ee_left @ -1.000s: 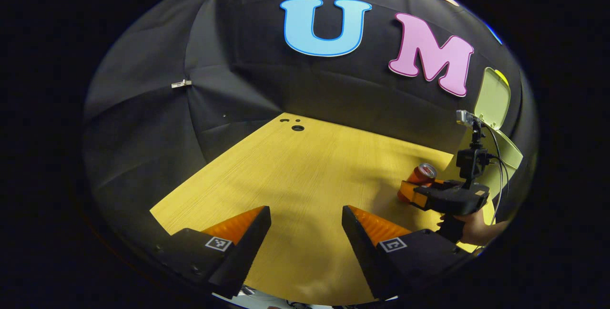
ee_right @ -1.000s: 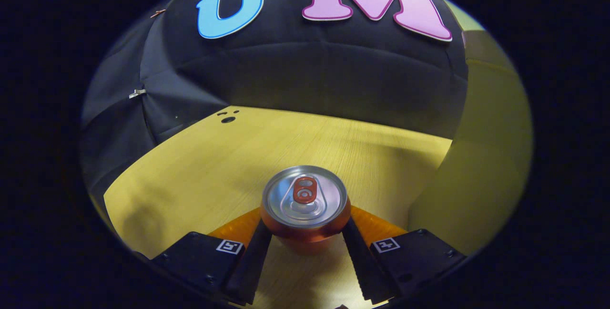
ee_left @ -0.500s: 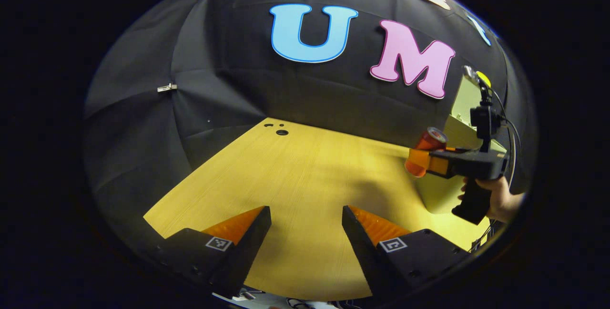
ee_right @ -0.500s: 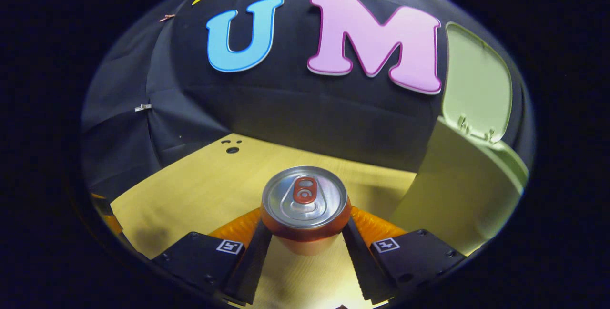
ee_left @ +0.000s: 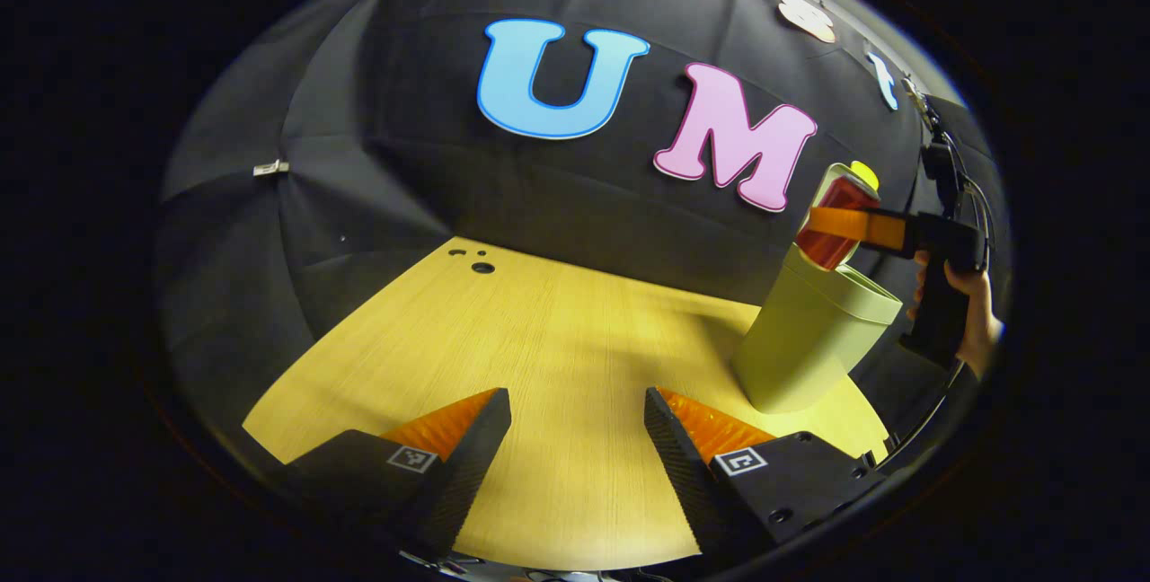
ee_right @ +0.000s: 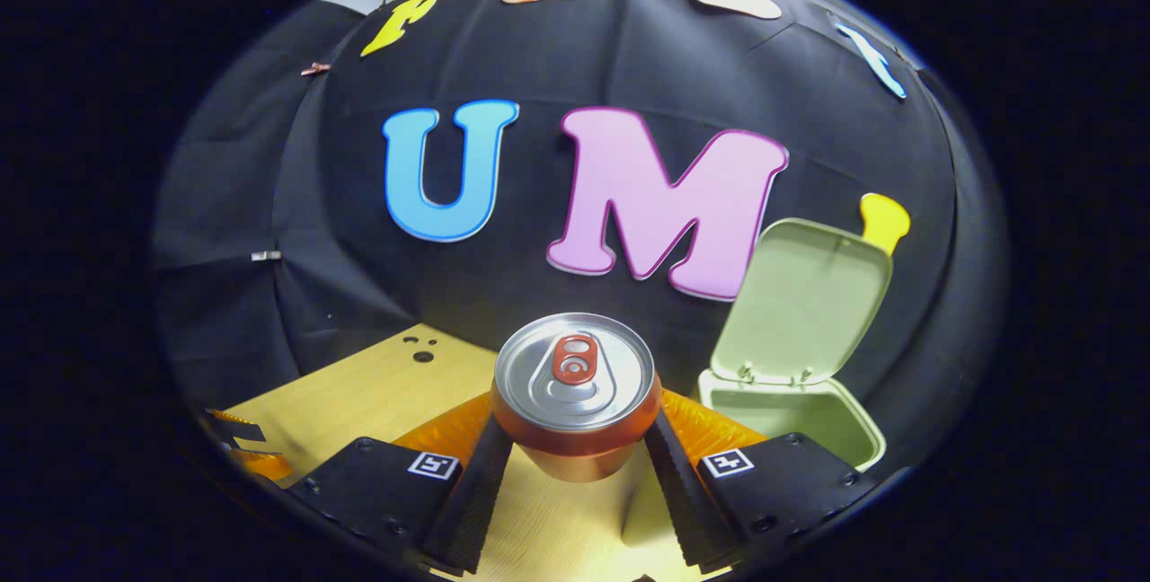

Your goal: Press the lid of the desktop garbage bin to open it, pick up the crumpled paper on the desktop and throw it into the bin, then pick up the pop can on the desktop and drop it into the bin, and finally close the garbage bin lid.

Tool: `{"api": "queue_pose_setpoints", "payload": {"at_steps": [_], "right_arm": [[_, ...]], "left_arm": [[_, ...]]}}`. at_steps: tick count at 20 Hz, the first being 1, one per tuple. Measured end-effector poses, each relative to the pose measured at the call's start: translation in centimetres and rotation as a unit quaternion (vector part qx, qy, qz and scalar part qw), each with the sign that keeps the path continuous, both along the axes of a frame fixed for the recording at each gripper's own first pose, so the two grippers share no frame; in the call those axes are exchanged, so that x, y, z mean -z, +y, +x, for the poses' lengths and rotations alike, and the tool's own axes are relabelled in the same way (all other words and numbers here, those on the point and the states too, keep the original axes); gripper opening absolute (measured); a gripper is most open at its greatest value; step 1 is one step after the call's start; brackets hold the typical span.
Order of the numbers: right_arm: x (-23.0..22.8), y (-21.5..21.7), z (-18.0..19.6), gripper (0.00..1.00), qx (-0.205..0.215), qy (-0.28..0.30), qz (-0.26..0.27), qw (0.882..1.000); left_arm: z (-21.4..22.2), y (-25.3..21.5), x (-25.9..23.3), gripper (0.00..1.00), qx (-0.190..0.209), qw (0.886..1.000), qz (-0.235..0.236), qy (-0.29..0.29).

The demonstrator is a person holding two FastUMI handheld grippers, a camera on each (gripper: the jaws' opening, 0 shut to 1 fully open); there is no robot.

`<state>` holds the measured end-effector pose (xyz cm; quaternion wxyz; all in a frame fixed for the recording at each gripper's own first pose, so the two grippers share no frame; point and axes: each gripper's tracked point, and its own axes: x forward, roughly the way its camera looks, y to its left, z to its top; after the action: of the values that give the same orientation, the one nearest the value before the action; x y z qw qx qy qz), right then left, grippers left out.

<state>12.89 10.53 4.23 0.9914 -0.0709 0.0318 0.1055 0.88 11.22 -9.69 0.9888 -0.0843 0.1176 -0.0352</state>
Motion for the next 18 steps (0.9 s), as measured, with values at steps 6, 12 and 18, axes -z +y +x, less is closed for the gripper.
{"api": "queue_pose_setpoints", "payload": {"at_steps": [6, 12, 18], "right_arm": [[-5.4, -6.3, 0.5, 0.82, 0.035, -0.036, 0.015, 0.999], [-4.9, -13.1, 3.8, 0.82, 0.064, -0.024, 0.028, 0.997], [-1.2, -17.0, 5.9, 0.82, 0.064, 0.009, 0.016, 0.998]], "left_arm": [[1.3, -1.2, -1.4, 0.96, 0.015, 0.999, 0.03, -0.005], [2.7, -3.2, -0.2, 0.96, 0.0, 0.999, 0.035, 0.016], [3.9, -6.2, 0.2, 0.96, -0.031, 0.999, 0.021, 0.027]]}}
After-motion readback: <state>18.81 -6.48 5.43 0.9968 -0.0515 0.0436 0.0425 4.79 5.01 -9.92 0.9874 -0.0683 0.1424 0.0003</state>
